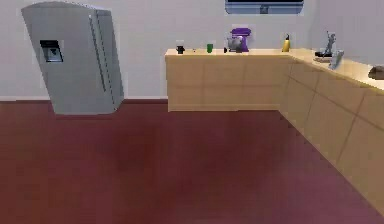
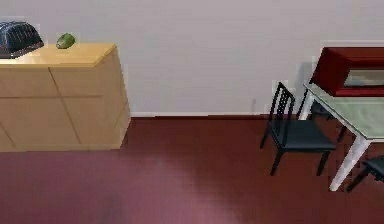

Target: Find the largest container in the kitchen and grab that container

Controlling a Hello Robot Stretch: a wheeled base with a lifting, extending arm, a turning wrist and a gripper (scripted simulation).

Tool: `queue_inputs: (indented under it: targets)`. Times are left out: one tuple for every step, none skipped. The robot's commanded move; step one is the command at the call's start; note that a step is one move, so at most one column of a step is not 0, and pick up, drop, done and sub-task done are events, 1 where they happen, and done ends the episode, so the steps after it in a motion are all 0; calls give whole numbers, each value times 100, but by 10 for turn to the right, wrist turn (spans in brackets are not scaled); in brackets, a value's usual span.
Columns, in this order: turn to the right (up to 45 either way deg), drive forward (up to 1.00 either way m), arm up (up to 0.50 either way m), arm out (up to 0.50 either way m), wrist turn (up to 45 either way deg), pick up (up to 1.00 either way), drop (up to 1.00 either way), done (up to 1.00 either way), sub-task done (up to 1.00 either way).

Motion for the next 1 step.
queue_inputs:
  targets:
    - [0, 100, 0, 0, 0, 0, 0, 0, 0]
